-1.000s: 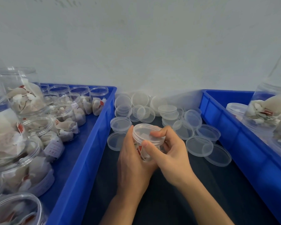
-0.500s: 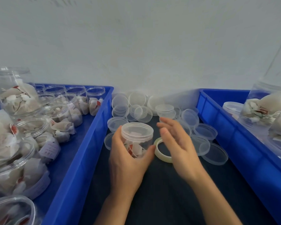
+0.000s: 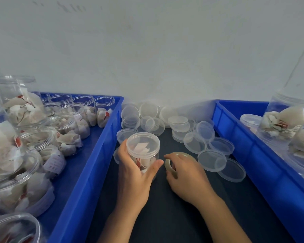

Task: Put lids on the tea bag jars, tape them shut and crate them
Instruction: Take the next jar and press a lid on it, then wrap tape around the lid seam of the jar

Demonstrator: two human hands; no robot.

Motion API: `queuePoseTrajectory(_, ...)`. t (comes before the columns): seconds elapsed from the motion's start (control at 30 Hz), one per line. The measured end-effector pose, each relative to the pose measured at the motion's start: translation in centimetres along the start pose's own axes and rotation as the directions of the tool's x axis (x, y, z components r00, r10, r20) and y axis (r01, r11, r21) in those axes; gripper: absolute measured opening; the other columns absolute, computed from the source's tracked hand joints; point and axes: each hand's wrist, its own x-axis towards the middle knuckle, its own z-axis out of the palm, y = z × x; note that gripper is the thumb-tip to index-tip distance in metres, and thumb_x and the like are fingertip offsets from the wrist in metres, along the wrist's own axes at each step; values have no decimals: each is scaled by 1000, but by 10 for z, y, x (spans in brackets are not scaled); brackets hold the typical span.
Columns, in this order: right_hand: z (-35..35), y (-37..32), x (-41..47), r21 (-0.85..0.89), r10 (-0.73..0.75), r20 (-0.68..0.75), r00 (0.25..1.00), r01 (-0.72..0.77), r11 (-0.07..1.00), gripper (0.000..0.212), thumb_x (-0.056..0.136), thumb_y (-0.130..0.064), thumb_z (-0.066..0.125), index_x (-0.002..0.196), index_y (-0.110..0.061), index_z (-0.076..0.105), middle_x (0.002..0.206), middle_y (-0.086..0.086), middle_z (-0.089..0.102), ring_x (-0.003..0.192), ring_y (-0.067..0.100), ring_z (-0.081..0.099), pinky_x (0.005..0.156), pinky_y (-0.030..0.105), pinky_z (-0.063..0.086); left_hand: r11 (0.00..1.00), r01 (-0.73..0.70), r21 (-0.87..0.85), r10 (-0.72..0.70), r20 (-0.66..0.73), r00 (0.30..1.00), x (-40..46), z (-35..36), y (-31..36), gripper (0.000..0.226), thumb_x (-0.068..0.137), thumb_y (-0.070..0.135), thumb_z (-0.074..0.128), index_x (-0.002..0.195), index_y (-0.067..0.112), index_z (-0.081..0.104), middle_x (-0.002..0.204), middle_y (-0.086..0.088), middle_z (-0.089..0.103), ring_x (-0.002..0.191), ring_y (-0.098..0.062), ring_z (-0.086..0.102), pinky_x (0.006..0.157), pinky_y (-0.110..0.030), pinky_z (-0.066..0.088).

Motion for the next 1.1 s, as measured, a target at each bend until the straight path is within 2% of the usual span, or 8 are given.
queuePoseTrajectory(0.17,-8,-6,-2,36,66,-7,998,-66,997,47,98,-32,56,143,-42,54,132,-18,61,117,11,60,94,34,52,996,19,-83,-13,78,997,-1,2,-1,79,91,31,79,151,28,27,141,41,40,134,5,51,99,-7,44)
queuePoseTrajectory(0.3,-18,-7,-5,232,172,-80,982,-150,961,39,98,-28,57,132,-47,58,107,-24,55,93,3,59,89,35,51,999,-28,-22,29,75,997,-2,4,-4,83,93,23,81,154,32,26,142,48,27,140,4,42,107,-9,40)
queuePoseTrajectory(0.4,-22,-8,-7,342,217,-118,969,-165,925,35,97,-26,60,125,-48,62,104,-29,54,92,-4,58,80,25,47,995,-80,66,82,-23,996,-4,2,9,90,87,37,82,157,27,26,149,29,29,143,-4,35,112,-13,35)
queuePoseTrajectory(0.5,-26,-10,-7,437,231,-163,959,-140,889,34,96,-23,63,121,-46,65,103,-22,60,90,0,60,77,24,49,925,-310,220,356,-218,909,-3,-2,22,69,86,34,78,143,4,52,141,-6,50,133,-25,49,109,-31,43)
queuePoseTrajectory(0.57,-30,-12,-7,524,232,-208,950,-92,847,33,96,-21,66,117,-45,67,97,-15,64,87,4,62,74,26,51,845,-448,292,517,-230,825,-5,-3,28,37,91,26,78,120,5,69,120,-6,63,114,-22,57,96,-33,49)
queuePoseTrajectory(0.67,-37,-16,-10,607,211,-255,944,-13,794,34,94,-17,67,110,-47,67,92,-11,66,83,6,64,64,19,49,835,-478,273,520,-105,848,-10,2,34,15,96,21,74,102,7,76,98,-1,68,91,-19,63,77,-35,56)
queuePoseTrajectory(0.87,-46,-31,-18,191,-110,-529,841,245,950,37,85,-9,73,118,-25,67,99,-16,57,79,9,59,65,25,54,941,-314,123,327,-101,940,-9,3,42,20,97,20,75,113,10,79,94,7,75,83,-5,72,72,-23,60)
queuePoseTrajectory(1.1,-46,-32,-20,-85,-474,-557,683,520,850,50,83,-2,77,125,-22,59,108,-2,65,100,14,56,89,32,48,985,-64,-158,49,-95,994,-9,1,50,26,95,40,72,115,24,79,96,16,78,93,-10,77,74,-27,64)
